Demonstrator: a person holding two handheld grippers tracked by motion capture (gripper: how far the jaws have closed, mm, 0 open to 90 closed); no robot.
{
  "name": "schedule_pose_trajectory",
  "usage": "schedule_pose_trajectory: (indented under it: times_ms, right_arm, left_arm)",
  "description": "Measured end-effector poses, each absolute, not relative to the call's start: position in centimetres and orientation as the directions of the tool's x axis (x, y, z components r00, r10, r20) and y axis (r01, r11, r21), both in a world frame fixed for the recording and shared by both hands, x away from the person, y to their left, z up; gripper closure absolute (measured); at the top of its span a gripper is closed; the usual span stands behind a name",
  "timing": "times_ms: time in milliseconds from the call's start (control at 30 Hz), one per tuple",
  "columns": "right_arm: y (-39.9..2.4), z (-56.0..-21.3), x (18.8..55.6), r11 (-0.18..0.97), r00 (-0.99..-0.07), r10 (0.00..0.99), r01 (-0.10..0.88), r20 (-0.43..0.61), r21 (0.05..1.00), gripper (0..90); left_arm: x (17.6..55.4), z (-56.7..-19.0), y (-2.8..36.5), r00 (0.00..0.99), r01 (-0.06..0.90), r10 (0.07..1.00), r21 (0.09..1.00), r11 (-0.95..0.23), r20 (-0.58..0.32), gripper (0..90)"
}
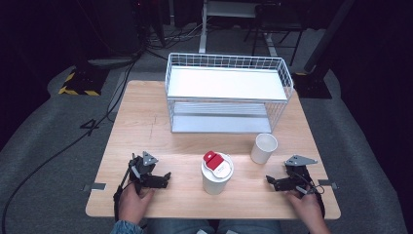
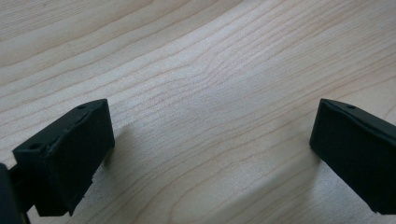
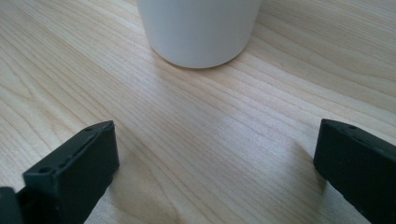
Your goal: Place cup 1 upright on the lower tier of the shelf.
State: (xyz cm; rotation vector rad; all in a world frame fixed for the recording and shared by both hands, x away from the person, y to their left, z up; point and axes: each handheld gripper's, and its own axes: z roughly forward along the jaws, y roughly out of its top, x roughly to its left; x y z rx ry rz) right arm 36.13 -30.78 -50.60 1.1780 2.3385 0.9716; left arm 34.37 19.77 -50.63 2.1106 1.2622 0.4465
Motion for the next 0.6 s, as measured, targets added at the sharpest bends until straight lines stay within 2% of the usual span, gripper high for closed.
schedule_pose_trajectory:
  times_ms: [600]
  right_arm:
    - [-31.37, -50.60, 36.64, 0.446, -0.631, 0.775, 0.545, -0.002, 0.710, 0.4]
  left_arm:
    - [34.54, -50.59, 19.51, 0.484, 0.664, 0.875, 0.665, -0.342, -0.032, 0.3]
